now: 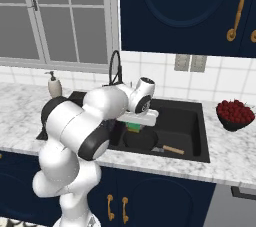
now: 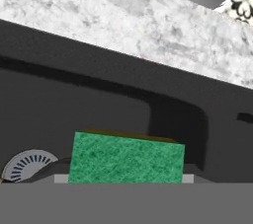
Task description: Pick the pan and sponge and place them into the sink. Then turn on the water.
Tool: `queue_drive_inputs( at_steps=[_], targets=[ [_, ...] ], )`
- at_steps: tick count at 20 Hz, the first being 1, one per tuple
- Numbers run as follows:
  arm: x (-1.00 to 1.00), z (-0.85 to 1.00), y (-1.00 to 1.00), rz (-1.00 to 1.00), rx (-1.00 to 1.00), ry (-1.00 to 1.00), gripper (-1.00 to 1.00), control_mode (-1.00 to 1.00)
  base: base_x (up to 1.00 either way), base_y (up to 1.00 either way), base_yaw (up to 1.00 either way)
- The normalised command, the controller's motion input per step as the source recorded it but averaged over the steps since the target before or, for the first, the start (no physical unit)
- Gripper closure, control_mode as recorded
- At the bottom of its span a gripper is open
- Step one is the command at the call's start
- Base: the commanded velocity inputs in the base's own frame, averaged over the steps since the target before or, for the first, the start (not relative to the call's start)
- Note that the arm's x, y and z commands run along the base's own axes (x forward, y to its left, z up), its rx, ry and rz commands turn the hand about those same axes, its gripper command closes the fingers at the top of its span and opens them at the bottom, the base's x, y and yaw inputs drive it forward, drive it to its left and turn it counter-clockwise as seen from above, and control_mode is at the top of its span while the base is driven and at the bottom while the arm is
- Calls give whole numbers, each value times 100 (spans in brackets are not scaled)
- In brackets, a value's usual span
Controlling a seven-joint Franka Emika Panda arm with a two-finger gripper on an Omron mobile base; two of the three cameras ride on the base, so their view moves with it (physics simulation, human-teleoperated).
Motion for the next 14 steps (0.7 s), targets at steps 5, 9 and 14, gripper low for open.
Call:
queue_drive_inputs(
  at_steps=[5,9,14],
  targets=[
    [35,-32,-29,5,0,-4,100,-100,0,0,0],
    [48,-1,-22,7,0,-9,100,-100,0,0,0],
    [27,0,-18,5,0,-3,100,-100,0,0,0]
  ],
)
